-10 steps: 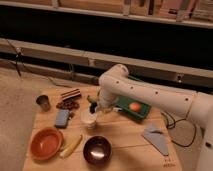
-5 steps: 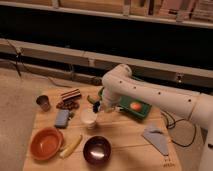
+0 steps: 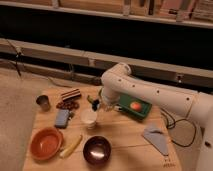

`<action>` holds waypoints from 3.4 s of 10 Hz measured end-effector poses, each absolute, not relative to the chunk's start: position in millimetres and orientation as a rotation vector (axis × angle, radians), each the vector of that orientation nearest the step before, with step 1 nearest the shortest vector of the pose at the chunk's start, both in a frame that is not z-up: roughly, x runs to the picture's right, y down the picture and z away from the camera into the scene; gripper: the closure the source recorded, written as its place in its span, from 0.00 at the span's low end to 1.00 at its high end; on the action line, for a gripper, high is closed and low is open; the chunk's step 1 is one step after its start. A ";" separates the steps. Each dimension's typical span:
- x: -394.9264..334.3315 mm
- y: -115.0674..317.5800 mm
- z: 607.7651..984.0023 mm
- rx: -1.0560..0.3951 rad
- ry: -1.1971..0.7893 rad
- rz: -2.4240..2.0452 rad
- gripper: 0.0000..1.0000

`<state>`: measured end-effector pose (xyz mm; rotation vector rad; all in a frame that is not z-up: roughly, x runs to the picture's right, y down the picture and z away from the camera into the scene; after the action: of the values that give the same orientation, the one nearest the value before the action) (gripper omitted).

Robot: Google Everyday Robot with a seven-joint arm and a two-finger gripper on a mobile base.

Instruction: Place brush in metal cup

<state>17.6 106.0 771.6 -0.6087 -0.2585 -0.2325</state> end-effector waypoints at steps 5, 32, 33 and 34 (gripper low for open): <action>-15.0 42.2 791.1 -0.622 -0.255 -0.330 1.00; -284.6 -37.3 779.0 -0.709 -0.552 -0.698 1.00; -289.2 -40.1 775.5 -0.706 -0.554 -0.704 1.00; -297.2 -42.8 769.6 -0.702 -0.557 -0.714 1.00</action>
<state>-297.2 -42.8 769.6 -0.7017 -0.5570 -0.7136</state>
